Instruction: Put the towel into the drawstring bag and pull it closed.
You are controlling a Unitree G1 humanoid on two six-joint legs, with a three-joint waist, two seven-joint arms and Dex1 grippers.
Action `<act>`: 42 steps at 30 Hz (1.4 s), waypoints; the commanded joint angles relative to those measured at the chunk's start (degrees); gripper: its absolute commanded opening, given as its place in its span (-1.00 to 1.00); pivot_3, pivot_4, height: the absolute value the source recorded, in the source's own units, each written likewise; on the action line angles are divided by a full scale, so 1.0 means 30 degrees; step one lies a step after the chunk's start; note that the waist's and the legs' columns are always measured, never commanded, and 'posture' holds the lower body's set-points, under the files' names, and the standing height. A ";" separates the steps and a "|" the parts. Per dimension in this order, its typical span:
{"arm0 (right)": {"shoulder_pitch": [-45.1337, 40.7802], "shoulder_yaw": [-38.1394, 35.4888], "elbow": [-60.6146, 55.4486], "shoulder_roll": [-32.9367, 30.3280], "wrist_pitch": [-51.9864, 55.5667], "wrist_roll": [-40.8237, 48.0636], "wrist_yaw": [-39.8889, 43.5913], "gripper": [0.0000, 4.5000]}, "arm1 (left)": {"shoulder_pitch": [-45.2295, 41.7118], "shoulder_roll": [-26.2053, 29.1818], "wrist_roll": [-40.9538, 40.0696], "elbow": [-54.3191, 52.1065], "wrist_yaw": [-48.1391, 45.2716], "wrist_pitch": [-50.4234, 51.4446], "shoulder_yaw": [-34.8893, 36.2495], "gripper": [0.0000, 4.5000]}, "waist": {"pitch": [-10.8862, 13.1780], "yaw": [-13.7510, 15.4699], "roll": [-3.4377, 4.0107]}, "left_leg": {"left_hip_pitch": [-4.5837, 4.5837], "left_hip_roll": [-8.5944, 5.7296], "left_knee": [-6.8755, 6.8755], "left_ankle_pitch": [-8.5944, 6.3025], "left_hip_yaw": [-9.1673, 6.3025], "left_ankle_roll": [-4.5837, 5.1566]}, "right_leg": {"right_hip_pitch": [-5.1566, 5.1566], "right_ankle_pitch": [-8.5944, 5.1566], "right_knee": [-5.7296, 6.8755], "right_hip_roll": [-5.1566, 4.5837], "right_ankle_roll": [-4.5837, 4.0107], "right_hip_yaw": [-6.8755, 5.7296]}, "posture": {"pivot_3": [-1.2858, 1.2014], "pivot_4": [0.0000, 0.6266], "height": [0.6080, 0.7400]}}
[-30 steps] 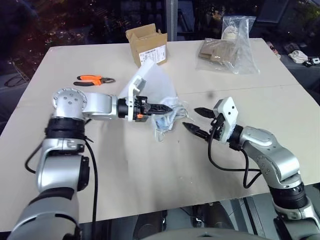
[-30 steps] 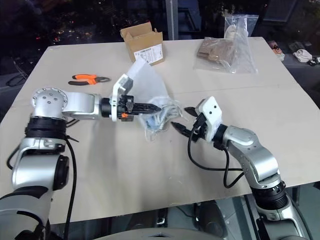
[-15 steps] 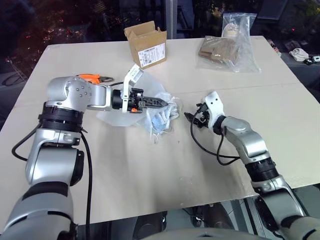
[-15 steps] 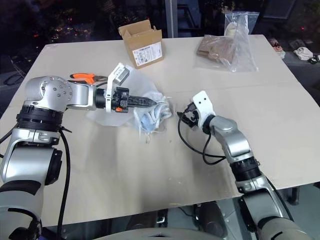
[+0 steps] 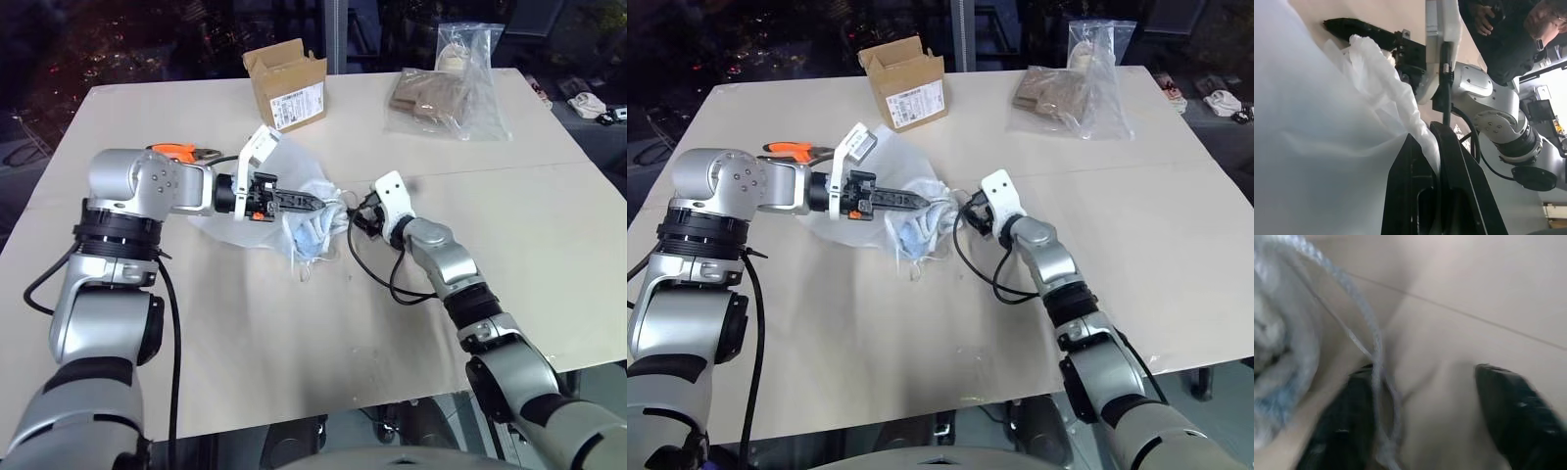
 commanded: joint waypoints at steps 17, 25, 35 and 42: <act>0.3486 -0.2737 -1.5027 -0.3441 0.7583 0.5609 0.2518 -0.99 | -0.5139 -0.4003 1.0311 0.8942 0.0664 -1.5679 -0.0962 -1.00 | -0.0005 0.0170 -0.0009 | -0.0001 -0.0024 0.0045 -0.0001 -0.0021 0.0006 | 0.0019 0.0004 0.0023 0.0048 -0.0002 -0.0004 | 0.03 -0.52 1.00; 0.3925 -0.2713 -1.5324 -0.3204 0.7807 0.5288 0.1221 -1.00 | -0.0514 -0.1094 0.9405 0.2585 -0.0961 -1.3405 0.1367 -0.28 | -0.0006 -0.0504 -0.0006 | 0.0000 -0.0002 -0.0026 0.0000 0.0019 0.0001 | -0.0046 0.0005 0.0022 0.0078 -0.0002 0.0105 | 0.03 -0.52 1.00; 0.4154 -0.2358 -1.5201 -0.2997 0.7763 0.5432 0.1281 -1.00 | 1.0208 0.1119 0.6177 -0.7655 0.0912 -0.8324 0.5764 -0.28 | -0.0011 0.0252 -0.0018 | 0.0004 0.0001 0.0038 -0.0017 -0.0050 0.0028 | -0.0011 0.0003 0.0011 0.0023 0.0003 0.0142 | 0.03 -0.52 1.00; 0.4073 -0.2342 -1.4958 -0.3205 0.7770 0.5475 0.1428 -1.00 | 1.0800 -0.0594 0.9096 -0.6904 0.2867 -1.3307 0.3679 -0.28 | -0.0022 0.0473 -0.0030 | 0.0046 -0.0010 0.0119 -0.0009 -0.0075 0.0086 | 0.0048 0.0040 0.0061 0.0072 -0.0045 0.0141 | 0.03 -0.52 1.00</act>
